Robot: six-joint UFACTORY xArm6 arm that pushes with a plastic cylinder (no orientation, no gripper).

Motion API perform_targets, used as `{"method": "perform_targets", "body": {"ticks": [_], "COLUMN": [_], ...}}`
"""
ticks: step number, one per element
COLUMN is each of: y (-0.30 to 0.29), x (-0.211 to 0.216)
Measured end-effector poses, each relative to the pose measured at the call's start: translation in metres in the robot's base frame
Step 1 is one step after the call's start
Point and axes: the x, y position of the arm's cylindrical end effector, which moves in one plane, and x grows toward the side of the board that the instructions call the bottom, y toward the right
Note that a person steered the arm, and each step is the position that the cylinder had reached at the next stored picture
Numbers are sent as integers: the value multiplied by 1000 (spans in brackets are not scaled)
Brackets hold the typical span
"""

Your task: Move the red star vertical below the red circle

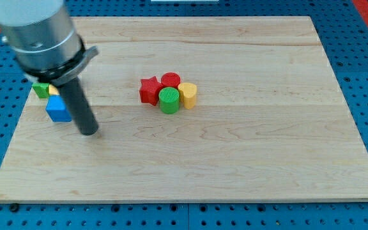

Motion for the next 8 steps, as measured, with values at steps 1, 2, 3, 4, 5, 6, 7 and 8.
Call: {"method": "perform_targets", "body": {"ticks": [1,2,3,4,5,6,7,8], "y": [14,14,19,30,42,51,53,60], "x": [-17,-31,-52,-70,-81,-86,-86,-86]}}
